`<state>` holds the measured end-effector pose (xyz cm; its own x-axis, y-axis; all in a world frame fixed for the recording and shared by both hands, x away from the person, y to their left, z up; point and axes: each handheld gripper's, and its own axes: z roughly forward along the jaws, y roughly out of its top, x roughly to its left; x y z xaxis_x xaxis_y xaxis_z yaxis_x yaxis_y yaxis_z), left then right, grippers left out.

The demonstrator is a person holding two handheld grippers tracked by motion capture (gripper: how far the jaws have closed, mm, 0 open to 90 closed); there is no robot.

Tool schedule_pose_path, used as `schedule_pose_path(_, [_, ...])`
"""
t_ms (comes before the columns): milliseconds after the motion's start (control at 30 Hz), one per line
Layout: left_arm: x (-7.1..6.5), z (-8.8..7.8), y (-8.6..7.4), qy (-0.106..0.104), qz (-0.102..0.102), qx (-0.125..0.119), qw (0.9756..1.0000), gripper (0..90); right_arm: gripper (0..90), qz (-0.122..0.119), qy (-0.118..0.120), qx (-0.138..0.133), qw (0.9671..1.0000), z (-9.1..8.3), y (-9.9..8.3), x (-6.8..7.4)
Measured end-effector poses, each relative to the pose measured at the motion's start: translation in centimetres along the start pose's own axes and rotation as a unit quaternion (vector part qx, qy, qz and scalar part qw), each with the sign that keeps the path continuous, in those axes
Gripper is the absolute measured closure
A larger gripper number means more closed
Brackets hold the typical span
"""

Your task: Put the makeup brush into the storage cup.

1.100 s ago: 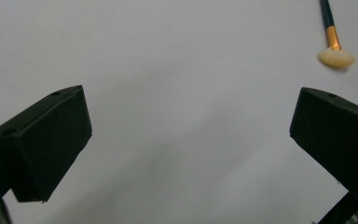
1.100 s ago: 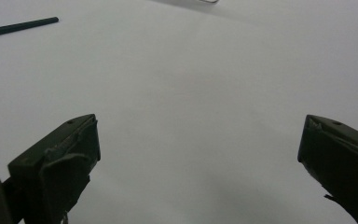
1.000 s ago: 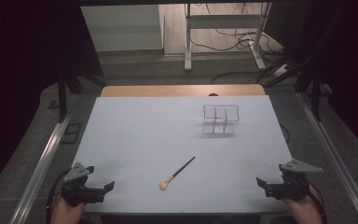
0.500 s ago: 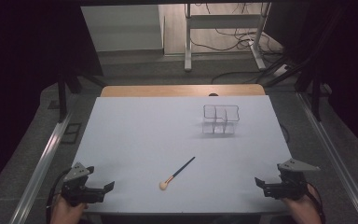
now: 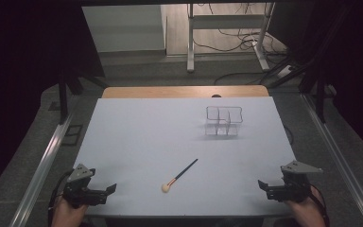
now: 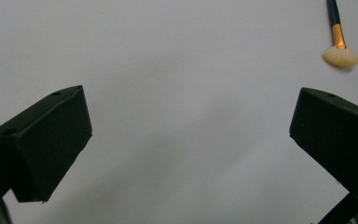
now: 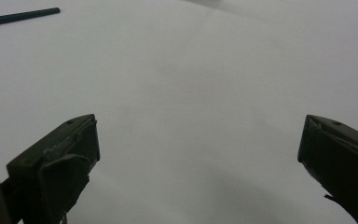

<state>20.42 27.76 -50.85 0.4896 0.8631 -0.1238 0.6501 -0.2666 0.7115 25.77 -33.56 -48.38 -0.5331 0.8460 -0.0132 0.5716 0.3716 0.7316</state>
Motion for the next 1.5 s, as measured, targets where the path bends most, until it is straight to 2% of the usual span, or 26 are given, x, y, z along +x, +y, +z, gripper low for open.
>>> schedule_pose_path(333, [-0.4, 0.6, 0.9, -0.002, 0.010, 0.017, 0.9998, 0.0, 0.0, 0.002, 0.000, 0.004, 1.0000, 0.1, 0.0, 0.0])
schedule_pose_path(600, [-0.7, 1.1, 1.7, 0.011, 0.016, 0.030, 0.9994, 0.0, 0.0, 0.002, 0.000, 0.007, 1.0000, 0.1, 0.1, 0.0])
schedule_pose_path(1033, [-1.6, 2.2, 3.4, 0.004, 0.035, 0.039, 0.9986, 0.0, 0.0, 0.003, 0.002, 0.013, 0.9999, 0.2, 0.1, -0.1])
schedule_pose_path(1200, [-1.7, 2.5, 3.8, -0.001, 0.034, 0.038, 0.9987, 0.0, 0.0, 0.004, 0.002, 0.014, 0.9999, 0.3, 0.1, -0.1])
schedule_pose_path(1500, [-2.0, 3.3, 5.0, -0.008, 0.049, 0.051, 0.9974, 0.0, 0.0, 0.001, 0.000, 0.014, 0.9999, 0.3, 0.1, -0.1])
